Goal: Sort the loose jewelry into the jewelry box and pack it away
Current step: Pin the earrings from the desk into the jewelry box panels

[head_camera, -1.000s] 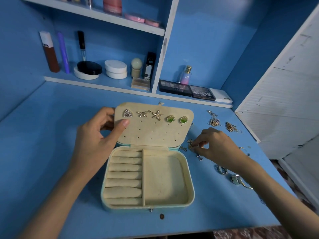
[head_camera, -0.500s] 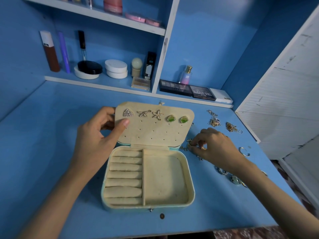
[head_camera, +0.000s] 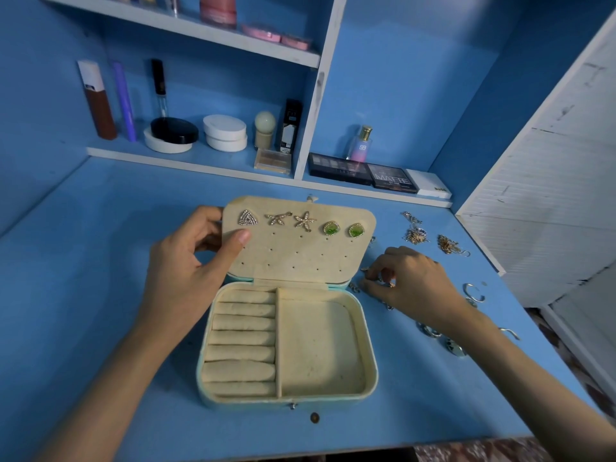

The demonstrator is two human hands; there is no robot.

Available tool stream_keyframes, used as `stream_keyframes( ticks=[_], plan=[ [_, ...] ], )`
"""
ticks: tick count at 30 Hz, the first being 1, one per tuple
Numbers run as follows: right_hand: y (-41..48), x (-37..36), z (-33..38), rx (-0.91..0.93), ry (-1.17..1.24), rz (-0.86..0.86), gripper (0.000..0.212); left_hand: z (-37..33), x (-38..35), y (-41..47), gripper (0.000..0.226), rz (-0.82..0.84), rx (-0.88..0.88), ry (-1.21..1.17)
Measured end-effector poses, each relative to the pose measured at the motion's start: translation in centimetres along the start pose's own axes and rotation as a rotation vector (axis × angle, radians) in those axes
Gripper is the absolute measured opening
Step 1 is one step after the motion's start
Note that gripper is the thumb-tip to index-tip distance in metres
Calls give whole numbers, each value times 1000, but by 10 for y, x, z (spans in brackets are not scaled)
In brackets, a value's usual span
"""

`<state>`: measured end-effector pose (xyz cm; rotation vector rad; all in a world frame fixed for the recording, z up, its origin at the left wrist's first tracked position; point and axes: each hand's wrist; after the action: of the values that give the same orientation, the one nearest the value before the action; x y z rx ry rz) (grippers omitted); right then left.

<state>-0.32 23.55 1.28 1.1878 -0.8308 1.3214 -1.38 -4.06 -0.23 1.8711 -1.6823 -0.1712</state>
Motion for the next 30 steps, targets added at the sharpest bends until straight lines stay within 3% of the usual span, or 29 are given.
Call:
stream_keyframes(
  ticks=[11, 15, 20, 27, 30],
  plan=[
    [-1, -2, -11, 64, 84, -25, 14, 3, 0, -1, 13, -8, 13, 1],
    [-2, 2, -10, 101, 194, -298, 9, 4, 0, 0, 20, -6, 7, -5],
    [-19, 20, 40, 231, 583, -732, 7, 4, -1, 0, 9, -13, 5, -8],
    [-3, -18, 103, 479, 465, -552, 17, 3, 1, -1, 16, 20, 15, -15],
    [11, -30, 120, 520, 429, -568, 17, 3, 2, -1, 20, 30, 5, -20]
  ],
)
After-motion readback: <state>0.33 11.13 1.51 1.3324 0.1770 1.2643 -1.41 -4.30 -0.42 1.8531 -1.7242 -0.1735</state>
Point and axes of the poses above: each hand's wrist, its own y-axis towards the middle knuckle, its own x-axis out of the back of the hand, z = x × y, and after that the axes turned 8 degrees about y, right-handed
